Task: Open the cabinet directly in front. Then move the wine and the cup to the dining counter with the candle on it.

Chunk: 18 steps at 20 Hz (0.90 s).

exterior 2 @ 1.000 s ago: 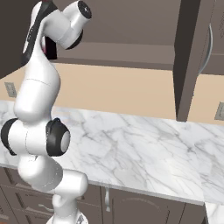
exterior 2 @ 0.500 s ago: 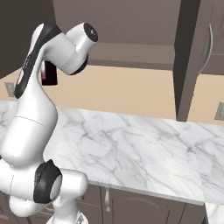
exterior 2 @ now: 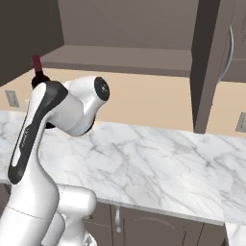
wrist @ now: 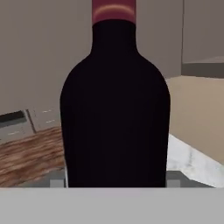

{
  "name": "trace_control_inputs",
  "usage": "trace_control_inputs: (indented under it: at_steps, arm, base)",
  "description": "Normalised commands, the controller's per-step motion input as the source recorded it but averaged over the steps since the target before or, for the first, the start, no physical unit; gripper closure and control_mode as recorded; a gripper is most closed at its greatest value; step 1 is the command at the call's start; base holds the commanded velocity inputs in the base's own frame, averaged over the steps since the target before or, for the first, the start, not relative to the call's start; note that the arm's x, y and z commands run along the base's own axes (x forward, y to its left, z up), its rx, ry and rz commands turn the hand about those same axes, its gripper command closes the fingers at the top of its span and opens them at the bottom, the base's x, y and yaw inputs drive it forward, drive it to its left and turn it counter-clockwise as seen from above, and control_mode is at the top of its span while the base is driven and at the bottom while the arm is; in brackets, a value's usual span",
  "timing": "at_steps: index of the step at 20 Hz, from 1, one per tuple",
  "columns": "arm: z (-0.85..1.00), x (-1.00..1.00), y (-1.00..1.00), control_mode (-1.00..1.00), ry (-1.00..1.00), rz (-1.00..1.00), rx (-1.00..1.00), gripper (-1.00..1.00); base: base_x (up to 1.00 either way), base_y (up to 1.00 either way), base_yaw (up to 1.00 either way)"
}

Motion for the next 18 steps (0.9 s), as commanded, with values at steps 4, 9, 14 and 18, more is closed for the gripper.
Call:
trace_control_inputs:
  at_steps: [4, 9, 14, 18]
  arm:
    - [0.00, -1.00, -0.01, -1.00, -0.70, 0.04, 0.07, 1.00]
    - [0.00, -0.52, 0.00, -1.00, -0.44, 0.01, 0.02, 1.00]
    - [-0.04, -0.30, 0.00, 1.00, 0.01, 0.00, 0.00, 1.00]
    - [0.00, 0.00, 0.00, 1.00, 0.00, 0.00, 0.00, 1.00]
  base:
    - [0.00, 0.00, 0.00]
    - [0.00, 0.00, 0.00]
    - [-0.40, 0.00, 0.00]
    - [-1.00, 0.00, 0.26]
